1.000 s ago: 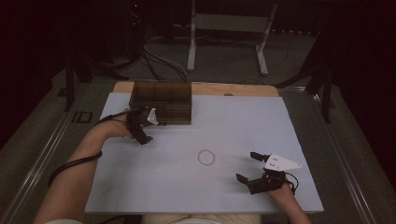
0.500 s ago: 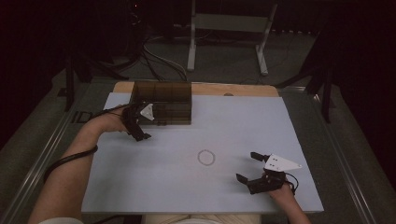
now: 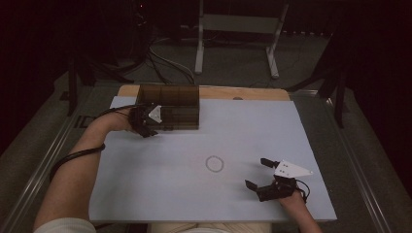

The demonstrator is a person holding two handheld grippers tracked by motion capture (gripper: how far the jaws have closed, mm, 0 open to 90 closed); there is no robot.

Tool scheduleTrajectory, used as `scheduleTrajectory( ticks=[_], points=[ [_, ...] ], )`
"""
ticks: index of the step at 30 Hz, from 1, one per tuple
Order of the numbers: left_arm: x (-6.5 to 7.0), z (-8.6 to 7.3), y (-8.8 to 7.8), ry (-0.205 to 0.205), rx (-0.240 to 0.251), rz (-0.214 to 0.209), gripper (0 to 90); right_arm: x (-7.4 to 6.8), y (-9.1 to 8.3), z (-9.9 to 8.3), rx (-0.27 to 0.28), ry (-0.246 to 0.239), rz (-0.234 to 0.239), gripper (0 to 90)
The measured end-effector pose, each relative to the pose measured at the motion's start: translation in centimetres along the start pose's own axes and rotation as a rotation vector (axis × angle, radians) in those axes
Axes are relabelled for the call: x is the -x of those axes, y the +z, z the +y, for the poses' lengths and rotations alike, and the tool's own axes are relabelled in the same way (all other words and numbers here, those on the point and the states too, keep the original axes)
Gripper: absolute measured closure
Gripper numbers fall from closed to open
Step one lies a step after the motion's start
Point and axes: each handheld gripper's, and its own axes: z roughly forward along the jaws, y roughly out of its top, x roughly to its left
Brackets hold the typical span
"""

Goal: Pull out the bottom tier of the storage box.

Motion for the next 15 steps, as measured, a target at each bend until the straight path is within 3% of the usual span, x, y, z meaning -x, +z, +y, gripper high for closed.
scheduleTrajectory(
  ticks=[3,10,15],
  points=[
    [-0.2,0.0,0.4,0.026,-0.023,0.033,53.2,0.0,0.0,0.0,-0.001,0.001,0.001,0.0],
    [-1.1,-0.3,1.6,0.013,-0.066,-0.003,65.1,0.0,0.0,0.0,0.0,0.0,0.006,0.0],
    [-1.4,-0.3,2.3,0.045,-0.089,-0.003,66.5,0.1,0.0,-0.1,0.001,0.004,0.005,0.0]
  ],
)
